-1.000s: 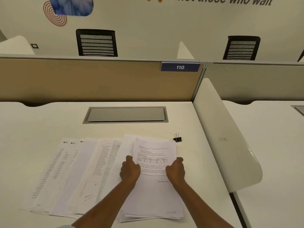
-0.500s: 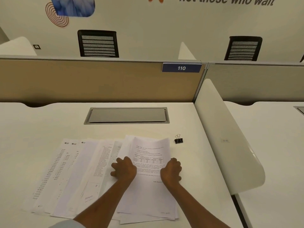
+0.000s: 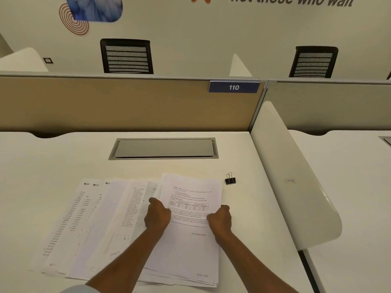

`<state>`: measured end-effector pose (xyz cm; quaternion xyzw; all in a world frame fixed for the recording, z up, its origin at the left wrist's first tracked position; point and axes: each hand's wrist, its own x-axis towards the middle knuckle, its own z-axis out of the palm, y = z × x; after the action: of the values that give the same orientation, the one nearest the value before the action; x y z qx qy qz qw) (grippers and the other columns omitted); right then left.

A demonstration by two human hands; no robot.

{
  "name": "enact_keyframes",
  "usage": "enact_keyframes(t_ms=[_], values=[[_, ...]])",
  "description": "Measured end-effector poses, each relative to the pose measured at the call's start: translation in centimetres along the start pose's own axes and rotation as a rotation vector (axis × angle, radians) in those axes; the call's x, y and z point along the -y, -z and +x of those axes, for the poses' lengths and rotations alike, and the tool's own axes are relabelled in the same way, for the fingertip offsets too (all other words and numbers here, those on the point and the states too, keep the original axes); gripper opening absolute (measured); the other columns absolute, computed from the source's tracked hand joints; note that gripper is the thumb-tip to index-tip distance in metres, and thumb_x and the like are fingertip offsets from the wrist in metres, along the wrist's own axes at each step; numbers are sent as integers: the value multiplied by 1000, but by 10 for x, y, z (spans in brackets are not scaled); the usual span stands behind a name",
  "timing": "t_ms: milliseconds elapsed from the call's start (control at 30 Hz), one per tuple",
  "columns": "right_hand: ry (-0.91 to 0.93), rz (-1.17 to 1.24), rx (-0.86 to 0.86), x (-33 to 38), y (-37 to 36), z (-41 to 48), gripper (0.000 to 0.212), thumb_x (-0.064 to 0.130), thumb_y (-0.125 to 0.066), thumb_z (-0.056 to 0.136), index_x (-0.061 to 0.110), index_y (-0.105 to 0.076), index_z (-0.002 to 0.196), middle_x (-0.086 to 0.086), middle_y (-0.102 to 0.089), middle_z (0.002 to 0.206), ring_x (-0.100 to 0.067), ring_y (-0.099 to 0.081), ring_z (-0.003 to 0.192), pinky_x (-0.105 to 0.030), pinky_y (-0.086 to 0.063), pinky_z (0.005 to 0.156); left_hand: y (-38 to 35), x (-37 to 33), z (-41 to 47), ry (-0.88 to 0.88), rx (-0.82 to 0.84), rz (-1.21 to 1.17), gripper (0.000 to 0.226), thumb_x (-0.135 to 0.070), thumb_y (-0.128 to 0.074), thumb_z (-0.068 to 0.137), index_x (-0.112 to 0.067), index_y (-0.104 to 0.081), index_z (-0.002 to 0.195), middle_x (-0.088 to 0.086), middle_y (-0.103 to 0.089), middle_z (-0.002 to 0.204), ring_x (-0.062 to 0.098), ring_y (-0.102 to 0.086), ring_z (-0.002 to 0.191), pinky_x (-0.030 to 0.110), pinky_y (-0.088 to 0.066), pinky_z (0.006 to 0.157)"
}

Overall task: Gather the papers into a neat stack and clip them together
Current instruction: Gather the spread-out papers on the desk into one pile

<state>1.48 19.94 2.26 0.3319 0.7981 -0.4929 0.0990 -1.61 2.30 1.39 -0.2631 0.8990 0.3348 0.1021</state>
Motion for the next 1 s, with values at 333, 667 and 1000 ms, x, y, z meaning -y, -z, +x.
enact_keyframes(t_ms=[333,667,1000], values=[[24,-10,49,-3,-6,0,11,9,-56,80,13,-55,90,-7,-63,103,-23,-62,90,-42,-58,81,3,5,7,33,176,-310,32,-7,-69,82,-6,-60,112,13,-66,115,29,-63,96,37,-55,83],[38,-197,18,10,-22,-5,18,9,-53,84,8,-54,102,-13,-46,116,-28,-44,109,-43,-53,88,7,1,2,-2,18,308,34,-23,-50,91,-17,-50,124,15,-44,121,34,-41,114,50,-38,100],[15,103,88,12,-31,-5,32,-1,-52,76,11,-46,105,-10,-61,113,-26,-61,96,-43,-57,83,20,8,16,-7,50,270,39,-23,-48,89,-17,-46,128,16,-56,121,35,-50,114,46,-40,98]])
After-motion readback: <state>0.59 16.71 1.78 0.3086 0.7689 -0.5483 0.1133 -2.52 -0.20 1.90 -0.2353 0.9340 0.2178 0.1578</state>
